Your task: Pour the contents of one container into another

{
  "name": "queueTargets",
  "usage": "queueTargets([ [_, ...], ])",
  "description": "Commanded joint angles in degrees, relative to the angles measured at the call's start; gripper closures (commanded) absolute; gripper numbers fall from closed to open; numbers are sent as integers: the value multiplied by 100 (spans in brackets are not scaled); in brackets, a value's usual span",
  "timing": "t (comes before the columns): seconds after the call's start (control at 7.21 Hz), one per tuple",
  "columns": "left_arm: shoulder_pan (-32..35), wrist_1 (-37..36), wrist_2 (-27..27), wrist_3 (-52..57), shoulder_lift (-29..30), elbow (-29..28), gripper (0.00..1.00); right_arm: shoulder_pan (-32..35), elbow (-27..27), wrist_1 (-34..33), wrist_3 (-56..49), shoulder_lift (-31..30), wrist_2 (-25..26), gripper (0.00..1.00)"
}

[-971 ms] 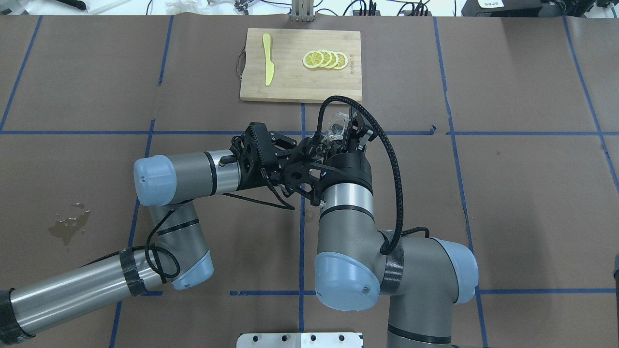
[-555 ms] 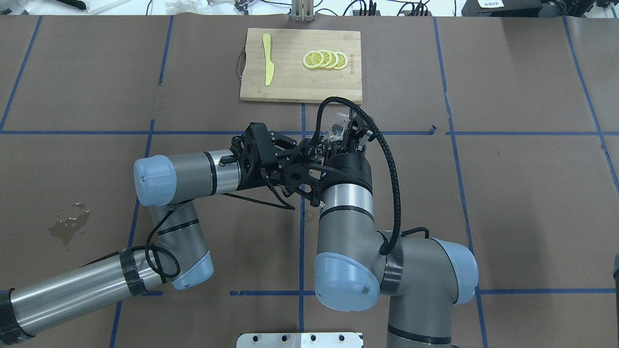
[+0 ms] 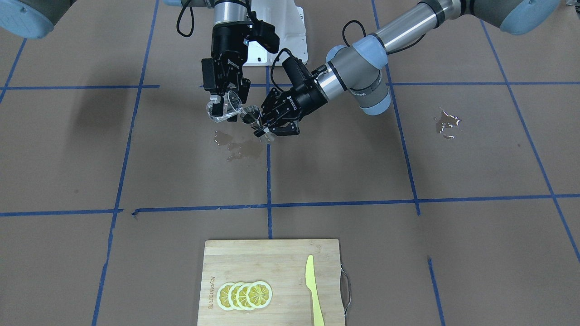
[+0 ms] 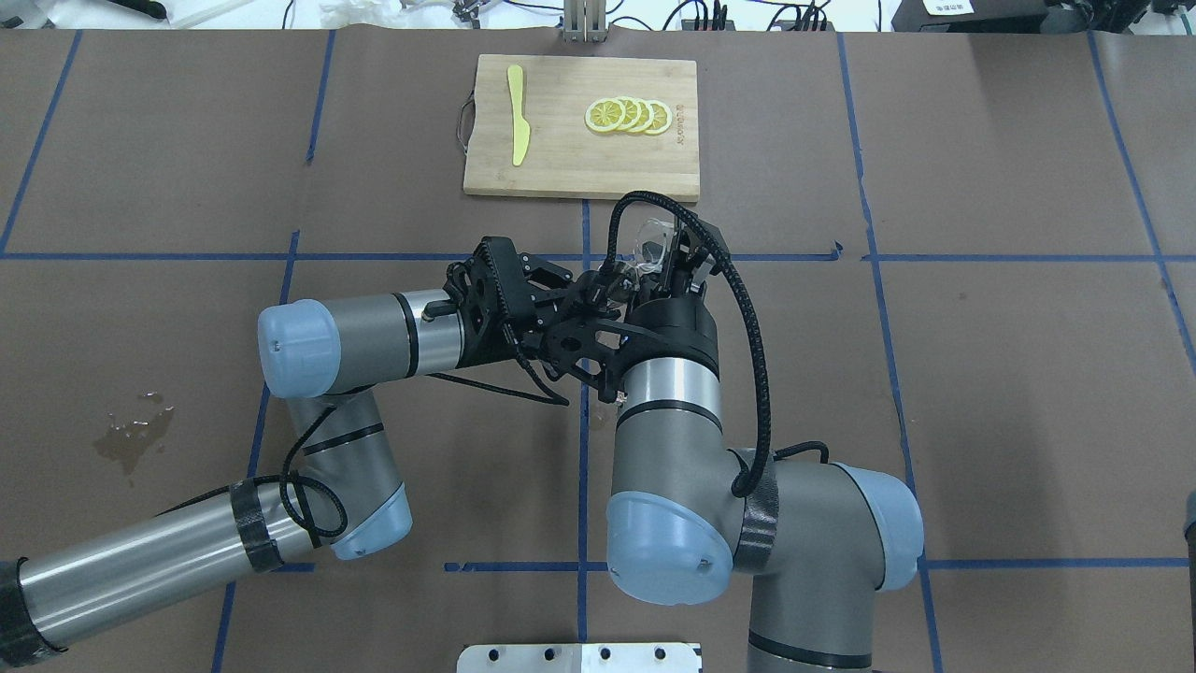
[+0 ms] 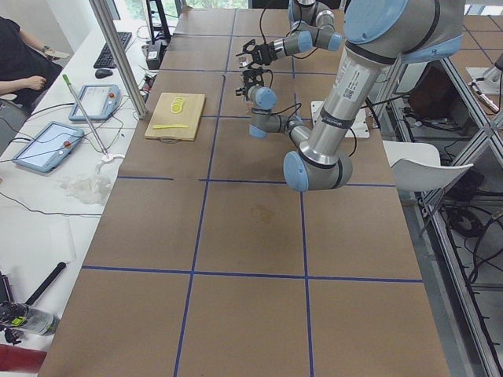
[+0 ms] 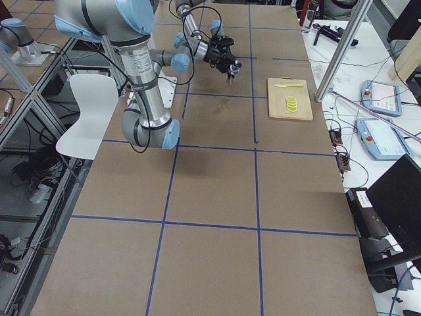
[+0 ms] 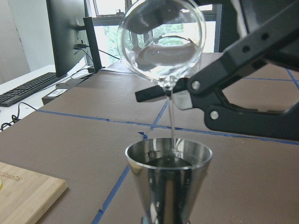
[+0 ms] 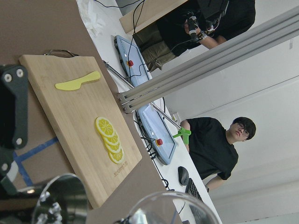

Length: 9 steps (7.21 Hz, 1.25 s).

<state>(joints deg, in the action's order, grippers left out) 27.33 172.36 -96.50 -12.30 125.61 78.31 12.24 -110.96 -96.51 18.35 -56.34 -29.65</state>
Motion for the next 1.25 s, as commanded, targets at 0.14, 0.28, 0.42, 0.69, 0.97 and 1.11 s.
queueTargets([
  [0.14,0,-1,0,0,-1,0,100,-47,-5,-166,-244,9,152,100],
  [0.28,0,-1,-9,9,-1,0,100,-55,-5,-166,-244,9,161,100],
  [0.42,0,-1,0,0,-1,0,100,-90,4,-166,-253,9,231,100],
  [0.69,0,-1,0,0,-1,0,100,-117,4,-166,-270,9,258,100],
  [0.97,0,-1,0,0,-1,0,100,-108,-5,-149,-236,166,267,100],
  [1.11,0,-1,0,0,8,0,100,-108,-22,-114,-183,185,258,100],
])
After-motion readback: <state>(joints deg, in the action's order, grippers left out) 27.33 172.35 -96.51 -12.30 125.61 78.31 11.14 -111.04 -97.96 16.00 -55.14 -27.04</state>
